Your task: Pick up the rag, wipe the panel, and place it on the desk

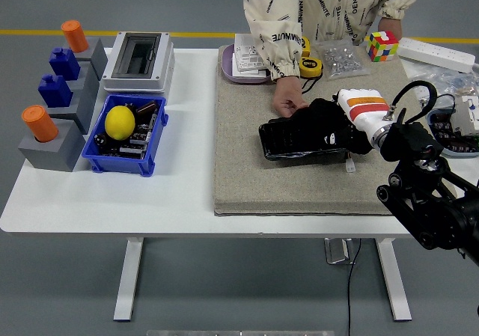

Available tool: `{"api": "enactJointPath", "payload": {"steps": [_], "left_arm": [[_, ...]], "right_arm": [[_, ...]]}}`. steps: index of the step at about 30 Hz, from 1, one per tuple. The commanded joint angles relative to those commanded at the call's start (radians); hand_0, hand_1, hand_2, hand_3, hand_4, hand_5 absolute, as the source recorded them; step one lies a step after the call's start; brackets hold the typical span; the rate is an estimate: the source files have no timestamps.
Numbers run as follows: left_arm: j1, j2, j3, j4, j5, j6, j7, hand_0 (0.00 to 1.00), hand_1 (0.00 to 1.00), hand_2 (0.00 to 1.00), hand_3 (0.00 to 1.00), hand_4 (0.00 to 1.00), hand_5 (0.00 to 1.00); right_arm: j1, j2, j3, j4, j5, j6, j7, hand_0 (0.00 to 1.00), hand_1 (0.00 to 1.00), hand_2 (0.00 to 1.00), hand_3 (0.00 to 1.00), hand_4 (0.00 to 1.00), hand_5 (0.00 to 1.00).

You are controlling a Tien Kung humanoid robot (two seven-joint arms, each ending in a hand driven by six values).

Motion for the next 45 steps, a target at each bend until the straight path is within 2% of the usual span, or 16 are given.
{"api": "enactJointPath", "payload": {"steps": [5, 15, 20, 28, 31, 45], "left_arm": [[0.004, 0.001, 0.0, 0.0, 0.002, 0.0, 0.002, 0.65, 0.696, 0.742, 0.566, 0.598, 0.474], [0.005, 0.007, 0.011, 0.0, 0.002, -0.001, 0.0, 0.65, 0.696, 0.742, 0.566, 0.598, 0.474], [0.01, 0.008, 0.008, 0.0, 0.006, -0.001, 0.003, 0.65, 0.696, 0.742, 0.566, 0.598, 0.474], [0.007, 0.009, 0.011, 0.0, 0.004, -0.001, 0.001, 0.65, 0.696, 0.742, 0.566, 0.598, 0.474], [0.007, 0.007, 0.006, 0.0, 0.006, -0.001, 0.002, 0.65, 0.696, 0.742, 0.566, 0.598, 0.474], [0.003, 0.003, -0.005, 0.0, 0.005, 0.0, 0.0, 0.65, 0.696, 0.74, 0.565, 0.598, 0.474]], "right_arm": [[0.016, 0.029, -0.031, -0.001, 0.002, 0.001, -0.002, 0.282, 0.391, 0.459, 0.472, 0.998, 0.248], [0.066, 0.117, -0.104, 0.013, 0.006, 0.005, -0.009, 0.283, 0.392, 0.458, 0.471, 0.998, 0.25], [0.083, 0.148, -0.143, 0.022, 0.011, 0.007, -0.01, 0.283, 0.392, 0.458, 0.471, 0.998, 0.25], [0.09, 0.148, -0.17, 0.017, 0.017, 0.009, -0.01, 0.282, 0.394, 0.458, 0.471, 0.998, 0.254], [0.081, 0.136, -0.162, 0.001, 0.016, 0.009, -0.009, 0.282, 0.394, 0.458, 0.471, 0.998, 0.254], [0.057, 0.002, -0.091, -0.051, 0.014, 0.014, -0.002, 0.282, 0.392, 0.458, 0.469, 0.998, 0.252]]}}
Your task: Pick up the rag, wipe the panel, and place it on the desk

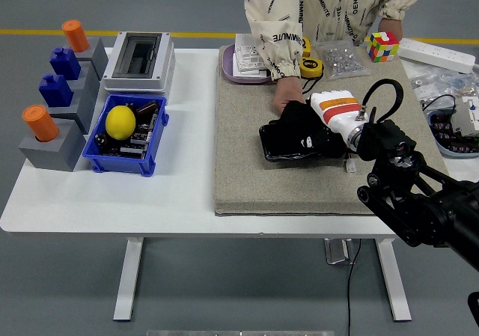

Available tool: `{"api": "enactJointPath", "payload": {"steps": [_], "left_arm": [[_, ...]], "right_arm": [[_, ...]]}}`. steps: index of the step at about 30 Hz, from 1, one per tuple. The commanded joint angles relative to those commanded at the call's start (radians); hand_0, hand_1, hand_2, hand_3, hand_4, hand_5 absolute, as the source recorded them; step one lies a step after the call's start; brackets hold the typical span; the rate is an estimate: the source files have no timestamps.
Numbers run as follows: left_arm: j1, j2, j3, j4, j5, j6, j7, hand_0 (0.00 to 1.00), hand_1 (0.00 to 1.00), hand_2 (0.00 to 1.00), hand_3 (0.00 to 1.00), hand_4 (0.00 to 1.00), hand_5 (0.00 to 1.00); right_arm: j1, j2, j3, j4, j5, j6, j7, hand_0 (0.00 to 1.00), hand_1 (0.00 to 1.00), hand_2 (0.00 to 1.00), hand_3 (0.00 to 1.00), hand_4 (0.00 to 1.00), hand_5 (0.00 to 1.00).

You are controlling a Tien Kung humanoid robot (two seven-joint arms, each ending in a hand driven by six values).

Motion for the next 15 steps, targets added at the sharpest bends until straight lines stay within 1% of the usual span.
{"api": "enactJointPath", "payload": {"steps": [12, 15], "left_arm": [[-0.001, -0.004, -0.006, 0.0, -0.002, 0.0, -0.001, 0.65, 0.696, 0.741, 0.565, 0.598, 0.474], [0.0, -0.004, -0.008, 0.0, -0.001, 0.001, 0.0, 0.65, 0.696, 0.741, 0.565, 0.598, 0.474]], "right_arm": [[-0.046, -0.108, 0.117, -0.062, -0.015, 0.004, 0.007, 0.282, 0.392, 0.458, 0.47, 0.998, 0.253], [-0.053, -0.123, 0.138, -0.074, -0.023, 0.006, 0.005, 0.282, 0.392, 0.458, 0.47, 0.998, 0.253]]}}
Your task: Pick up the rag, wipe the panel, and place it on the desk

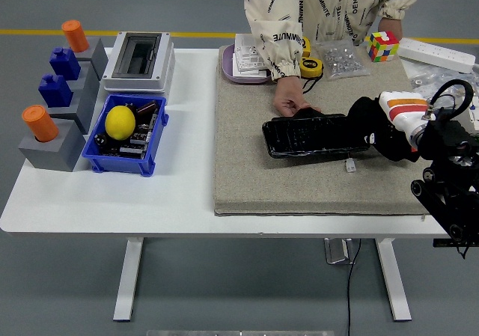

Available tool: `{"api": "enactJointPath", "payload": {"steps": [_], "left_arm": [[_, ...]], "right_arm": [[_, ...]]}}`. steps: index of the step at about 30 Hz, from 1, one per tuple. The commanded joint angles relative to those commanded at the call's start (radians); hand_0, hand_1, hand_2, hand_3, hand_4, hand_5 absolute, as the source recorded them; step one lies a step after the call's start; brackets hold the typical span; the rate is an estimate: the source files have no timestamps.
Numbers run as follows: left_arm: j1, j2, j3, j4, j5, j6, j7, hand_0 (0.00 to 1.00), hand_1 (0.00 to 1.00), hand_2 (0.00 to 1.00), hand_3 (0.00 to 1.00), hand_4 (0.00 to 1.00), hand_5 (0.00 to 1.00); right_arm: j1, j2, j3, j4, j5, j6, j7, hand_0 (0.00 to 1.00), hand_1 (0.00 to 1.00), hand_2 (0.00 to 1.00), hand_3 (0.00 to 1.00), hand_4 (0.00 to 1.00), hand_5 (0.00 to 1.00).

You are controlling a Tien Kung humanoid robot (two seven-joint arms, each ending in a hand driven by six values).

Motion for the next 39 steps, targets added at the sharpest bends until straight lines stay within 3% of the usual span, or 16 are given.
{"api": "enactJointPath", "payload": {"steps": [10, 24, 28, 39], "left_arm": [[-0.003, 0.0, 0.007, 0.0, -0.006, -0.001, -0.004, 0.649, 0.696, 0.741, 0.566, 0.599, 0.473], [0.002, 0.0, 0.001, 0.0, -0.002, 0.001, -0.001, 0.65, 0.696, 0.742, 0.567, 0.599, 0.473], [0.002, 0.003, 0.004, 0.0, 0.0, 0.001, -0.001, 0.651, 0.696, 0.742, 0.567, 0.599, 0.473], [0.005, 0.007, 0.015, 0.0, -0.001, 0.0, 0.0, 0.651, 0.696, 0.742, 0.566, 0.598, 0.474]], "right_arm": [[0.004, -0.006, -0.009, 0.024, 0.005, 0.002, -0.001, 0.282, 0.391, 0.458, 0.47, 0.998, 0.256], [0.035, 0.039, -0.088, 0.066, 0.017, 0.007, -0.007, 0.282, 0.394, 0.459, 0.47, 0.998, 0.257], [0.046, 0.063, -0.108, 0.066, 0.019, 0.009, -0.009, 0.282, 0.394, 0.459, 0.47, 0.998, 0.259], [0.071, 0.184, -0.126, 0.089, 0.007, 0.009, -0.008, 0.283, 0.394, 0.459, 0.47, 0.998, 0.264]]}}
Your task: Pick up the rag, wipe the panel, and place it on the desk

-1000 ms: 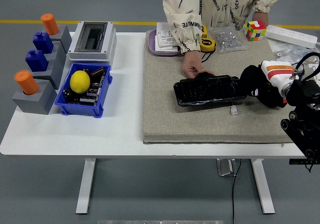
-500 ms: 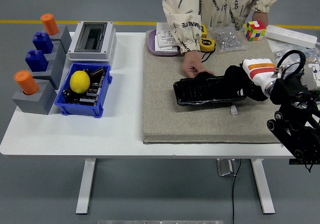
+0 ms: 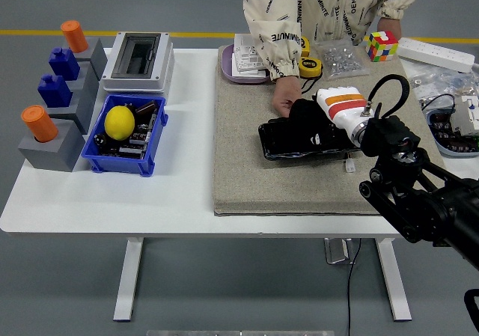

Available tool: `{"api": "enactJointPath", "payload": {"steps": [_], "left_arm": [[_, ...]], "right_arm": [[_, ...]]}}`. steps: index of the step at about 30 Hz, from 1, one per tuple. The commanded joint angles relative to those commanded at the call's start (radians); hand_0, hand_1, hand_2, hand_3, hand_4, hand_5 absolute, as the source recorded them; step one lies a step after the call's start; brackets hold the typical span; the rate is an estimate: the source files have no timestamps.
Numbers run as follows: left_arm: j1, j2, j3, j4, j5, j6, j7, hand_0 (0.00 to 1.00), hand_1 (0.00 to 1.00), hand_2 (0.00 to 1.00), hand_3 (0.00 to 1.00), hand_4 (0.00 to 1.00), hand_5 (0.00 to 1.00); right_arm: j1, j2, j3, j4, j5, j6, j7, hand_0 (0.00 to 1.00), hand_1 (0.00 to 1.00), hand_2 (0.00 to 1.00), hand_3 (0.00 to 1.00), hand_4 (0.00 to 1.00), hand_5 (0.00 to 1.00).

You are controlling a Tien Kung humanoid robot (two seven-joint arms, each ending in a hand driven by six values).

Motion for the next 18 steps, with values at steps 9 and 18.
{"api": "enactJointPath", "payload": {"steps": [9, 18], "left_arm": [[0.007, 0.002, -0.004, 0.0, 0.008, 0.0, 0.003, 0.651, 0.696, 0.742, 0.566, 0.598, 0.474], [0.0, 0.004, 0.009, 0.0, 0.001, -0.002, -0.002, 0.65, 0.696, 0.74, 0.566, 0.598, 0.475]], "right_arm": [[0.022, 0.06, -0.044, 0.069, -0.004, 0.002, -0.011, 0.283, 0.394, 0.459, 0.47, 0.998, 0.263], [0.037, 0.076, -0.092, 0.091, 0.003, 0.004, -0.015, 0.283, 0.394, 0.458, 0.469, 0.998, 0.265]]}}
